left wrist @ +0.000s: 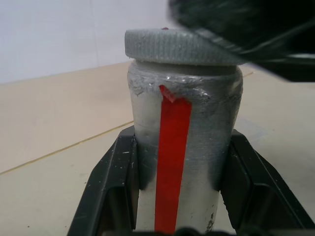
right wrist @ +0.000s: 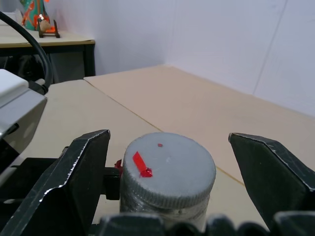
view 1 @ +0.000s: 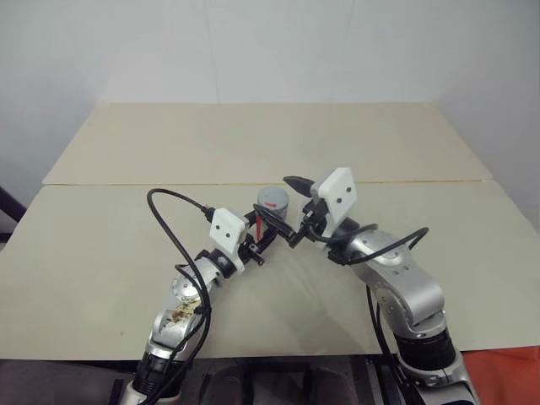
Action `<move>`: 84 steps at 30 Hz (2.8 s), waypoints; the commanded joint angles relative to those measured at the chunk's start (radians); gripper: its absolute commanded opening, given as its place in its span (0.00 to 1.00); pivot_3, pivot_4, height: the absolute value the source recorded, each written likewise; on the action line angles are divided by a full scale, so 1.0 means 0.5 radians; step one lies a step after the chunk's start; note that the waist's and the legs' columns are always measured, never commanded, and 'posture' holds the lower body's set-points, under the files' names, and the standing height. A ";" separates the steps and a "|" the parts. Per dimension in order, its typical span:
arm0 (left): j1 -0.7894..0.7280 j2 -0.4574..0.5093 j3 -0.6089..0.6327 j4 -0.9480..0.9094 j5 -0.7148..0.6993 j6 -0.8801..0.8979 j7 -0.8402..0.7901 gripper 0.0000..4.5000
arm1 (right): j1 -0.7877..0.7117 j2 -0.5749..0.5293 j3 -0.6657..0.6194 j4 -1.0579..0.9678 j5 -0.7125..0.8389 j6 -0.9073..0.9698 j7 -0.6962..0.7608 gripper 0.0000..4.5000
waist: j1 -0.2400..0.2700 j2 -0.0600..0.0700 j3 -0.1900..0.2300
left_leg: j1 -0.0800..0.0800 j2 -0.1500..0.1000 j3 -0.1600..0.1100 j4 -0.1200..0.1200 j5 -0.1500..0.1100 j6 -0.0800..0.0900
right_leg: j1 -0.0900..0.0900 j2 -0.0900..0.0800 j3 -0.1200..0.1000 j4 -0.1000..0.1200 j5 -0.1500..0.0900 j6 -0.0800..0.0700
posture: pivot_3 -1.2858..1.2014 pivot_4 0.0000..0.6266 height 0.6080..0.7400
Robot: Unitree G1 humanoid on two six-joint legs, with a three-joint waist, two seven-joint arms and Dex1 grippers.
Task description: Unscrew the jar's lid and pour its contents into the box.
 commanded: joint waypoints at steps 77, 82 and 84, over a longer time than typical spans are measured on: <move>0.022 0.126 0.020 -0.050 -0.083 -0.246 -0.266 0.41 | -0.228 -0.270 -0.462 0.244 0.583 -0.272 1.076 0.98 | 0.007 0.002 0.001 | -0.006 0.002 0.001 -0.002 0.000 0.000 | -0.006 -0.003 0.000 0.000 0.000 0.000 | 0.52 0.24 1.00; -0.080 0.005 0.069 0.096 0.072 -0.407 -0.059 0.41 | -0.067 -0.260 -0.392 -0.110 0.406 -0.116 0.583 0.98 | 0.005 0.001 0.001 | -0.005 0.001 0.001 -0.001 0.000 0.000 | -0.007 -0.003 0.002 -0.001 0.000 -0.001 | 0.52 0.24 1.00; -0.110 -0.027 0.083 0.134 0.105 -0.440 -0.008 0.41 | -0.009 -0.201 -0.329 -0.237 0.316 -0.075 0.373 0.98 | 0.005 0.001 0.001 | -0.004 0.001 0.001 -0.001 0.000 0.000 | -0.007 -0.003 0.001 -0.001 0.000 -0.001 | 0.52 0.24 1.00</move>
